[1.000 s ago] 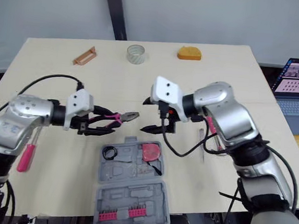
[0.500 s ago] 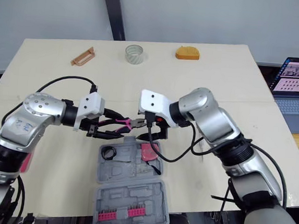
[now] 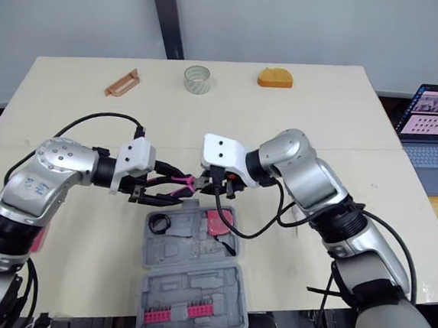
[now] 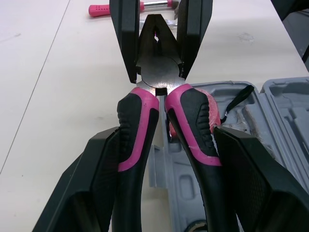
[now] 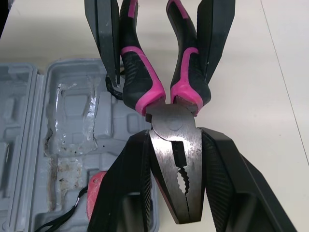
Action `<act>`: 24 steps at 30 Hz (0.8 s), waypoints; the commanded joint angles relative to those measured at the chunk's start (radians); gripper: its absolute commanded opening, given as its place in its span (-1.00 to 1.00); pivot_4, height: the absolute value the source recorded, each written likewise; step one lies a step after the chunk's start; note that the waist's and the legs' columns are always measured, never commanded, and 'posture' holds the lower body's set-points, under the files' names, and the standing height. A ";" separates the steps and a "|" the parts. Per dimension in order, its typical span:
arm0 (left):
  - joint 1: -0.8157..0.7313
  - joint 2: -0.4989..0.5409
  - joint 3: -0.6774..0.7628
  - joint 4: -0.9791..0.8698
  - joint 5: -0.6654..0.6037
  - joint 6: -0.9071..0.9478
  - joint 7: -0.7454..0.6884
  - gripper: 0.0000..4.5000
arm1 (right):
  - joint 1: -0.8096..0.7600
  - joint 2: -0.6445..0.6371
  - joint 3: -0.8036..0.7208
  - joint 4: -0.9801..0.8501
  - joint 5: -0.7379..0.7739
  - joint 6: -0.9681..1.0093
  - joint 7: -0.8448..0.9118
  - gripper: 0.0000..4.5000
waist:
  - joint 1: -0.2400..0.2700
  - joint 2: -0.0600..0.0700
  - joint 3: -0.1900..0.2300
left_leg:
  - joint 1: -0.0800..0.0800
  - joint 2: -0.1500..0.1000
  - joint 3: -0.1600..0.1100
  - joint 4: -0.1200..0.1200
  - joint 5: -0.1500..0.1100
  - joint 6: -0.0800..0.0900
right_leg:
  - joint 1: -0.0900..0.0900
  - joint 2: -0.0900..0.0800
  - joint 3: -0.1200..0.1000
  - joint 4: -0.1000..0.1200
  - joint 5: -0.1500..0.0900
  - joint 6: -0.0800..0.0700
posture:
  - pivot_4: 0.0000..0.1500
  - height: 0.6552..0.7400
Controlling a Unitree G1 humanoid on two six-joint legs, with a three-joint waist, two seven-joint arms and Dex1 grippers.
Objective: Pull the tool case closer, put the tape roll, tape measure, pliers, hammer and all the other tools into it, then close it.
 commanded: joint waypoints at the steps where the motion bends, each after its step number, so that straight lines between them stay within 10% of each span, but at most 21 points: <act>1: -0.001 -0.008 0.015 -0.045 -0.015 0.002 0.004 0.15 | -0.013 0.012 -0.015 -0.019 -0.005 -0.015 0.000 -0.57 | 0.000 0.000 0.000 | 0.000 0.000 0.000 0.000 0.000 0.000 | 0.000 0.000 0.000 0.000 0.000 0.000 | 1.00 1.00; 12: 0.002 -0.020 0.011 -0.055 -0.019 0.015 0.004 0.15 | -0.004 0.006 -0.023 -0.028 -0.003 -0.019 0.000 -0.57 | 0.000 0.000 0.000 | 0.000 0.000 0.000 0.001 0.000 0.000 | 0.000 0.000 0.000 0.001 0.000 0.000 | 1.00 1.00; 16: 0.007 -0.020 0.013 -0.057 -0.020 0.020 0.001 0.98 | 0.002 0.002 -0.027 -0.032 -0.004 -0.020 0.000 -0.57 | 0.001 0.000 0.000 | 0.000 0.000 0.000 0.001 0.000 0.000 | 0.000 0.000 0.000 0.001 0.000 0.000 | 1.00 1.00; 24: 0.004 -0.018 0.029 -0.061 -0.032 0.022 -0.005 1.00 | 0.008 0.003 -0.034 -0.028 -0.009 -0.025 -0.001 -0.57 | 0.001 0.000 0.000 | 0.000 0.000 -0.001 0.003 0.000 0.000 | 0.000 0.000 0.000 0.004 0.000 0.000 | 1.00 1.00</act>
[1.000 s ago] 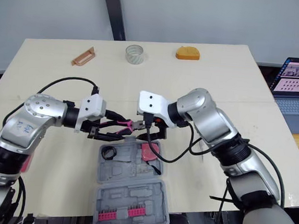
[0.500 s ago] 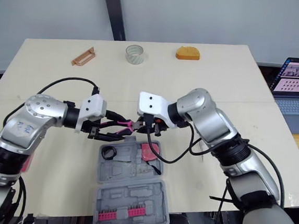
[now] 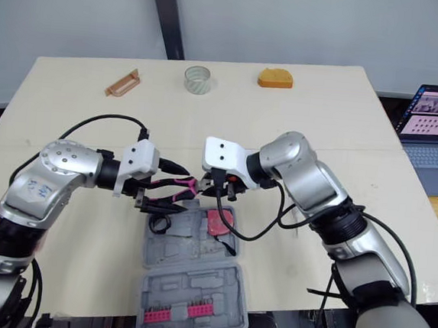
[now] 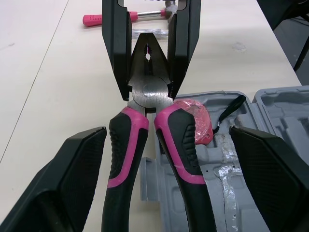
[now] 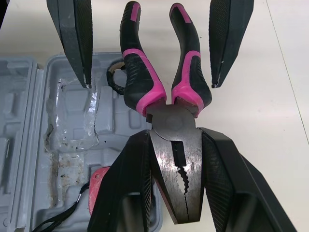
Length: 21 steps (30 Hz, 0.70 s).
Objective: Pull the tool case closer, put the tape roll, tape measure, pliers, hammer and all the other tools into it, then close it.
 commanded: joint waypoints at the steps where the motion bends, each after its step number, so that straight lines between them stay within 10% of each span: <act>1: 0.002 0.008 0.039 -0.030 -0.027 -0.005 -0.002 1.00 | -0.003 0.001 -0.035 -0.032 0.004 -0.026 -0.003 -0.57 | 0.000 0.000 0.000 | 0.000 0.000 0.000 0.000 0.000 0.000 | 0.000 0.000 0.000 0.000 0.000 0.000 | 1.00 1.00; 21: 0.896 0.044 0.703 -0.388 -0.148 -0.079 0.027 1.00 | 0.247 -0.072 -0.027 -0.228 -0.014 -0.095 -0.034 -0.57 | 0.002 0.000 0.000 | 0.001 0.000 0.000 -0.001 0.000 0.000 | 0.000 -0.001 0.002 0.000 0.000 0.000 | 1.00 1.00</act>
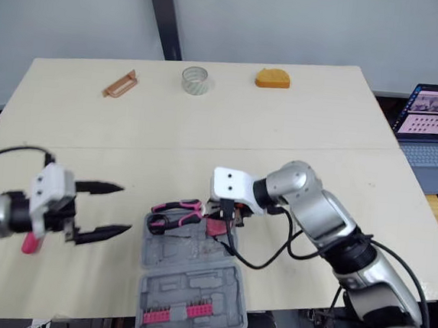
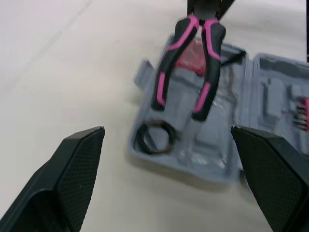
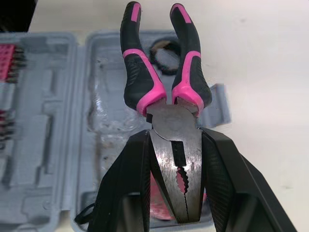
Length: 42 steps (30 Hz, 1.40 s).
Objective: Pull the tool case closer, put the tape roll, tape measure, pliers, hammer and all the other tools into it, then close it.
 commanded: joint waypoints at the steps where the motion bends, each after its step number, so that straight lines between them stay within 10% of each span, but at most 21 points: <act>1: 0.128 -0.029 0.076 -0.046 0.013 -0.112 -0.034 1.00 | 0.009 0.008 -0.012 -0.042 -0.010 -0.038 -0.020 -0.57 | 0.005 0.000 0.000 | 0.000 0.000 0.001 0.000 0.000 0.000 | 0.000 0.000 0.000 -0.001 0.000 0.000 | 1.00 1.00; 15: 0.258 -0.071 0.027 0.121 0.056 -0.533 -0.145 1.00 | 0.098 0.012 0.055 -0.088 -0.119 -0.057 -0.042 -0.57 | 0.014 -0.001 0.000 | 0.000 0.000 0.002 0.001 0.000 0.000 | 0.003 0.000 0.000 -0.006 0.000 -0.001 | 1.00 1.00; 42: 0.245 -0.013 -0.015 0.176 0.049 -0.570 -0.152 1.00 | 0.126 0.060 0.123 -0.160 -0.169 0.031 -0.114 -0.57 | 0.010 -0.001 0.000 | 0.000 0.000 0.002 0.001 0.000 0.001 | 0.003 0.000 0.000 -0.005 0.000 -0.001 | 1.00 1.00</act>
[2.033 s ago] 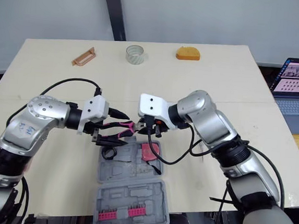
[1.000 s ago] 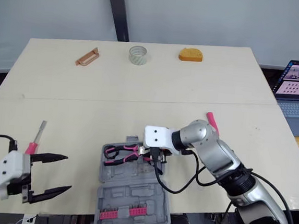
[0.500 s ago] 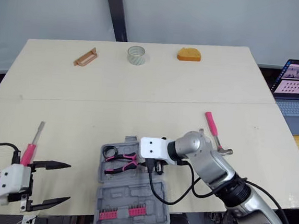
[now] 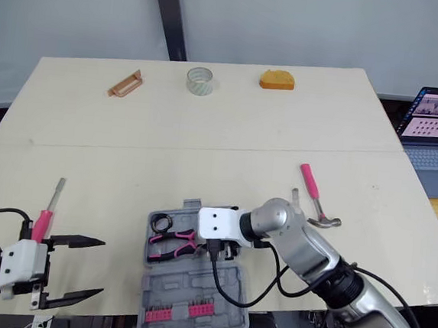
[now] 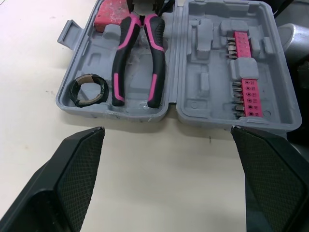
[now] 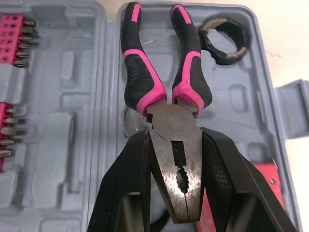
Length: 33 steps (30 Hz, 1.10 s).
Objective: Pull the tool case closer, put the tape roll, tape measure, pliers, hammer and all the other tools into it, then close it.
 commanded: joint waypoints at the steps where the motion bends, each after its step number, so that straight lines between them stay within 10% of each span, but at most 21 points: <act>1: 0.006 0.010 0.011 -0.008 -0.011 0.003 0.009 1.00 | -0.007 0.013 -0.003 -0.040 -0.007 -0.002 -0.015 -0.57 | 0.000 0.000 0.000 | 0.000 0.000 0.000 0.000 0.000 0.000 | 0.000 0.000 0.000 0.000 0.000 0.000 | 1.00 1.00; 25: -0.010 0.025 0.010 -0.025 -0.007 0.041 0.045 1.00 | 0.013 0.035 0.024 0.013 -0.055 -0.022 -0.024 -0.57 | -0.001 0.000 0.000 | 0.000 0.000 0.000 0.000 0.000 0.000 | 0.000 0.000 0.000 0.000 0.000 0.000 | 1.00 1.00; 33: -0.028 0.032 0.002 -0.018 -0.005 0.046 0.048 1.00 | 0.007 0.036 -0.005 -0.026 -0.018 0.016 -0.006 0.99 | -0.001 0.000 0.000 | 0.000 0.000 0.000 0.000 0.000 0.000 | 0.000 0.000 0.000 0.000 0.000 0.000 | 1.00 1.00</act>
